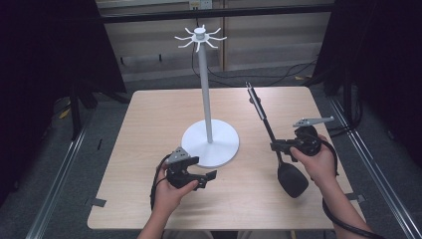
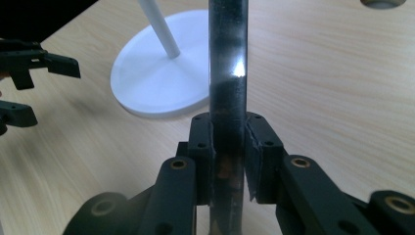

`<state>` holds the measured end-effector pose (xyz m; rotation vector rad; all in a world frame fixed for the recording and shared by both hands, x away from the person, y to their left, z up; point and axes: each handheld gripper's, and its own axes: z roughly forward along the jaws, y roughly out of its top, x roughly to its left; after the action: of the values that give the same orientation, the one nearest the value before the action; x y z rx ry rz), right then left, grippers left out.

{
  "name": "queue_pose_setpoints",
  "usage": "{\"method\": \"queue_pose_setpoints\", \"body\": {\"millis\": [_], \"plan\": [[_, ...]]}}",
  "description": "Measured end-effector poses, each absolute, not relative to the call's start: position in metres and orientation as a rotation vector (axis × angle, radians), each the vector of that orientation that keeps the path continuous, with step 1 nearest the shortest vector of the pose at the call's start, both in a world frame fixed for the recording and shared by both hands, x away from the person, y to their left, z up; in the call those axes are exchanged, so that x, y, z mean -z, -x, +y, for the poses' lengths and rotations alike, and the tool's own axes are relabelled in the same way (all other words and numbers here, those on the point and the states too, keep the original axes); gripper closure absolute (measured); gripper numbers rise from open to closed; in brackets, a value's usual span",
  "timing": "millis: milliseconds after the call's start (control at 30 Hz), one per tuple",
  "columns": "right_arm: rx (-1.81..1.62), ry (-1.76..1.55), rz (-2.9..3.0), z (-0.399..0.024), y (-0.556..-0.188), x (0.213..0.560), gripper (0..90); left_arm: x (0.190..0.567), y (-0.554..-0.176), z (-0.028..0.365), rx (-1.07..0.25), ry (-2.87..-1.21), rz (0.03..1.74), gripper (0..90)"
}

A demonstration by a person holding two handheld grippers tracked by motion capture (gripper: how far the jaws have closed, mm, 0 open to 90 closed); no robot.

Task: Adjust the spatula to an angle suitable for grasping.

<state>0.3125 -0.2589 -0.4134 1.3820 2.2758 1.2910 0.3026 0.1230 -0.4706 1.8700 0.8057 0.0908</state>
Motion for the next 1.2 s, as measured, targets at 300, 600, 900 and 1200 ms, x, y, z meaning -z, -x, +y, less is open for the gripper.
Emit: {"method": "queue_pose_setpoints", "body": {"millis": [300, 600, 900, 1200], "plan": [[-1.390, -1.335, 2.191, -0.251, -0.307, 0.396, 75.7, 0.457, -0.299, 0.102, -0.027, -1.779, 0.790, 17.7], [-1.408, -1.309, 2.173, -0.238, -0.305, 0.389, 75.7, 0.447, -0.299, 0.074, -0.014, -1.777, 0.739, 34.2], [-1.450, -1.290, 2.154, -0.227, -0.303, 0.384, 75.8, 0.435, -0.302, 0.049, -0.026, -1.732, 0.721, 35.5], [-1.499, -1.271, 2.106, -0.219, -0.299, 0.376, 75.8, 0.423, -0.302, 0.019, -0.025, -1.700, 0.711, 37.0]]}}
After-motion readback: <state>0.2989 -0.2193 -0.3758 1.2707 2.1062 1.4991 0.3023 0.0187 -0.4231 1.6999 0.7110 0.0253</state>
